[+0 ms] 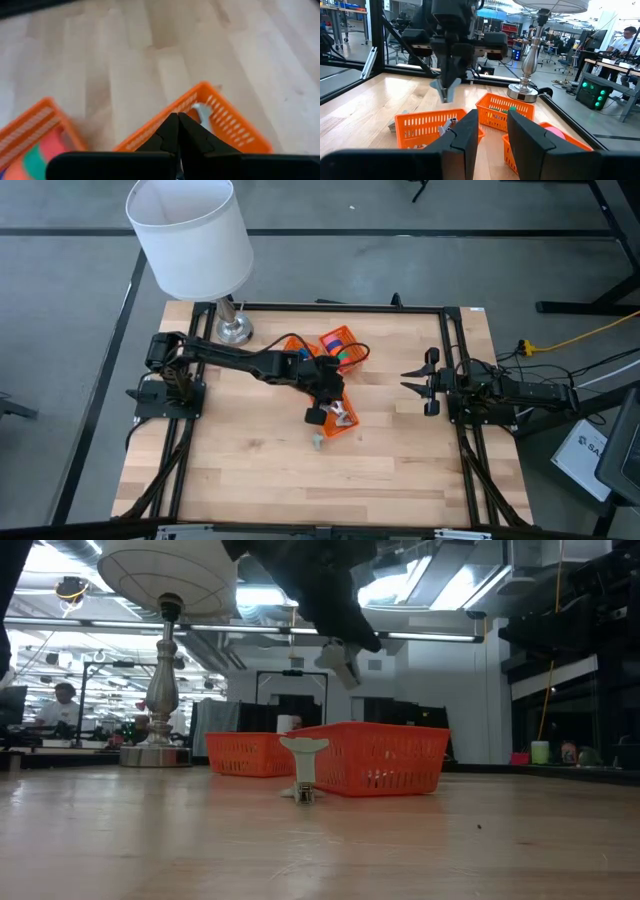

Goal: Pick and place Stapler, Stapler remover, tape
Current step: Put the light blue staple remover into the middle orange bin

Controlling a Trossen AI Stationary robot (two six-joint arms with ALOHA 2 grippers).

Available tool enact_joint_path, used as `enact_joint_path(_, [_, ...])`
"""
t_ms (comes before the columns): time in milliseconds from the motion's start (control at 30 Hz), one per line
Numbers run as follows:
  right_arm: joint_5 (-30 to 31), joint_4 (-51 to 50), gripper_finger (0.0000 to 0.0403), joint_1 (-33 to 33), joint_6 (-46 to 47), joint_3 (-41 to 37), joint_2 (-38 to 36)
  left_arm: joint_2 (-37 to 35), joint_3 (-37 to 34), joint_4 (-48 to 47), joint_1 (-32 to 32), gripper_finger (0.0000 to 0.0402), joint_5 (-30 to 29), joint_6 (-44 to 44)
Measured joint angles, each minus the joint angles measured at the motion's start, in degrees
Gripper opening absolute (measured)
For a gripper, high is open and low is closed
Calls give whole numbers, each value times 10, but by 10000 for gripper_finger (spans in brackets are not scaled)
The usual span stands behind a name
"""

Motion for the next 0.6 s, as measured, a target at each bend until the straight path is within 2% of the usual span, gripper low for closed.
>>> enact_joint_path(400, [0, 0, 108, 0, 0, 0, 0, 24, -63, 149, 11, 2, 129, -36])
enact_joint_path(600, [0, 0, 108, 0, 0, 0, 0, 32, -63, 156, 16, 2, 138, -50])
